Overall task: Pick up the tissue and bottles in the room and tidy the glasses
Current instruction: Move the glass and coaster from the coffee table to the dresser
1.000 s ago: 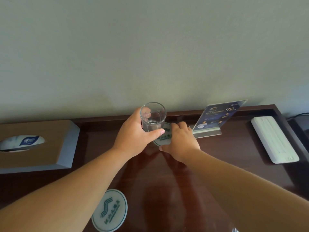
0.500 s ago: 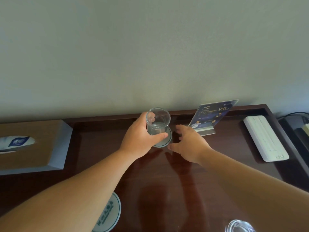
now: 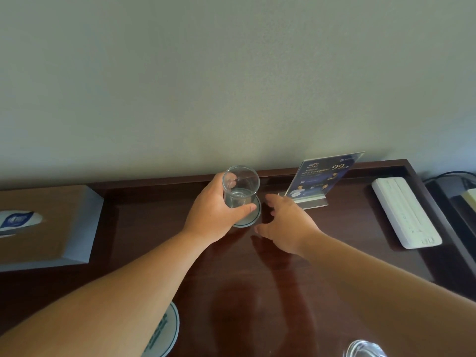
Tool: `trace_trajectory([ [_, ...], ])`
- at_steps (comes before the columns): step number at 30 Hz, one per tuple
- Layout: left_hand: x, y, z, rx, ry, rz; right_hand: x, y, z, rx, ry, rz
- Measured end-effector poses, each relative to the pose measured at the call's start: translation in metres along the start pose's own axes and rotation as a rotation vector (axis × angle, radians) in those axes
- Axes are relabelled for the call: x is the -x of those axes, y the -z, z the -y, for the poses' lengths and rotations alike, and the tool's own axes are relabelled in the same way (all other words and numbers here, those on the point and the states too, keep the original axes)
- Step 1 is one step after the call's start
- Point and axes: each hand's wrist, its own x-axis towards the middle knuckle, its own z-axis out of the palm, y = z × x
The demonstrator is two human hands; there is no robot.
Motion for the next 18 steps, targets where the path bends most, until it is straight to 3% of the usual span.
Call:
trace_trajectory([
  [11,0.009,0.009,-0.004,-0.008,0.052,0.056,0.010,0.008,0.004,-0.020,0.029,0.026],
  [18,0.053,0.043,-0.016,-0.068,0.143,-0.054,0.029,0.028,0.008,0.016,0.095,0.036],
])
